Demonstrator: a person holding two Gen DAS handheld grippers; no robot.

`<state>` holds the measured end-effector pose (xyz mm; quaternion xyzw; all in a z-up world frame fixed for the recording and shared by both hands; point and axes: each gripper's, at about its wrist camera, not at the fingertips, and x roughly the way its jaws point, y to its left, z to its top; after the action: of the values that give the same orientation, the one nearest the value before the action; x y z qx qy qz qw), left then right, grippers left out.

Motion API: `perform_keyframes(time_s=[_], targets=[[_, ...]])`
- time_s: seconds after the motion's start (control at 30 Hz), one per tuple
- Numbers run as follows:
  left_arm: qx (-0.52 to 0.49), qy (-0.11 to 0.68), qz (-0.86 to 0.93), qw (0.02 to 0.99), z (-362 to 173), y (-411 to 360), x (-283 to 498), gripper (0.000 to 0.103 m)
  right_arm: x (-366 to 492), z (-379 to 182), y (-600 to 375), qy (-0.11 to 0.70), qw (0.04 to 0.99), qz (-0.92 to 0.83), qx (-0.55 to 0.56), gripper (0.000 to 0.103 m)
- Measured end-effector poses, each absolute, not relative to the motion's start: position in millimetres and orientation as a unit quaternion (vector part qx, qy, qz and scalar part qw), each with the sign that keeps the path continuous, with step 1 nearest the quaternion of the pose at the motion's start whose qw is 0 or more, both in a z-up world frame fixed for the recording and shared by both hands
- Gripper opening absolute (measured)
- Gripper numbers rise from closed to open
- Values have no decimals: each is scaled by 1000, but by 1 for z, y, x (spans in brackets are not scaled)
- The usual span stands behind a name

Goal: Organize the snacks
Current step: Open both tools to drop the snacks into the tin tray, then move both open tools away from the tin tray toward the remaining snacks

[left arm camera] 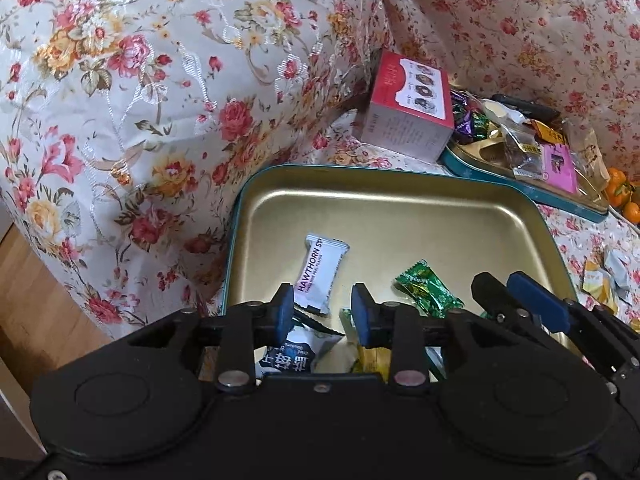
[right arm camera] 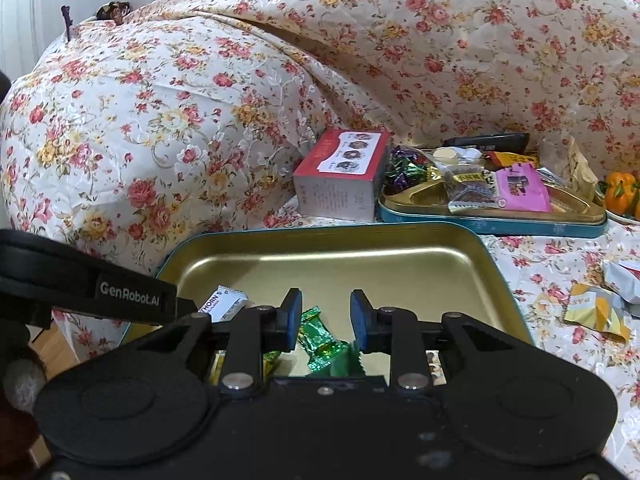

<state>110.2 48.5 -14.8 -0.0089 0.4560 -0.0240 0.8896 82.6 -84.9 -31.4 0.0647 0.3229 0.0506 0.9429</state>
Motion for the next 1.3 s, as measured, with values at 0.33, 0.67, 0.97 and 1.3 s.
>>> perform_keyframes(time_s=[0.33, 0.67, 0.97, 1.3], targets=[[5, 462, -34, 886, -11, 38, 104, 42, 67, -25, -93, 328, 941, 40, 73, 29], [30, 460, -43, 887, -11, 21, 96, 42, 50, -16, -106, 334, 939, 24, 77, 29], [57, 462, -69, 882, -14, -2, 84, 42, 18, -13, -140, 339, 937, 2, 86, 30], [91, 447, -133, 880, -12, -38, 52, 42, -34, -20, -204, 345, 930, -64, 107, 31]])
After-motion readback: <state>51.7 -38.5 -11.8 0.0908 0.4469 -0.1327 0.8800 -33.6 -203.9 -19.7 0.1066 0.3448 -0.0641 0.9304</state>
